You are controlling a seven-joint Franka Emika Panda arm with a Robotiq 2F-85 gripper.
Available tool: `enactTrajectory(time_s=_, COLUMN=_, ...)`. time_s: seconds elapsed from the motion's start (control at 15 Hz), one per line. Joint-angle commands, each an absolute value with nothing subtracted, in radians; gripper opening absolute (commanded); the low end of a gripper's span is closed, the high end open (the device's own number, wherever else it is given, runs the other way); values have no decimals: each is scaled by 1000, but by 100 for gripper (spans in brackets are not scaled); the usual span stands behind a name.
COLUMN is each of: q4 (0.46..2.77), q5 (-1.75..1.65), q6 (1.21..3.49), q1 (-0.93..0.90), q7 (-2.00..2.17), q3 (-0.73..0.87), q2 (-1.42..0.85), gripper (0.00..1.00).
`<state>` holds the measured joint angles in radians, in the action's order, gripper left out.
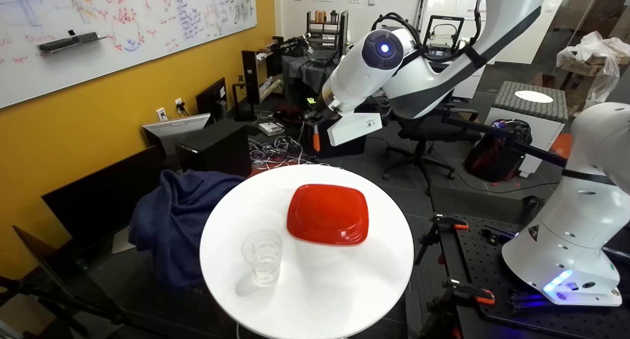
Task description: Take the pen out of the cup and put it on the table
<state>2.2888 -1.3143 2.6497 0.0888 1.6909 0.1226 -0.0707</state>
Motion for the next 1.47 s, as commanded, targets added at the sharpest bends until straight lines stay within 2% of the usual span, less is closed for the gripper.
enactTrajectory(time_s=0.0, q4=2288, q5=-1310, q6=2630, q1=99, q7=1677, q3=134, q2=-68, gripper=3)
enactTrajectory(time_s=0.67, q4=2283, q5=-1322, q6=2686, q1=157, q7=1528, q3=204, q2=-69, gripper=3)
enactTrajectory(time_s=1.0, q4=2264, q5=-1305, q6=2797, q1=189, q7=1412, q3=232, q2=-102, gripper=3)
enactTrajectory(time_s=1.4, q4=2285, q5=-1070, q6=2860, q1=218, q7=1134, q3=217, q2=-154, gripper=3)
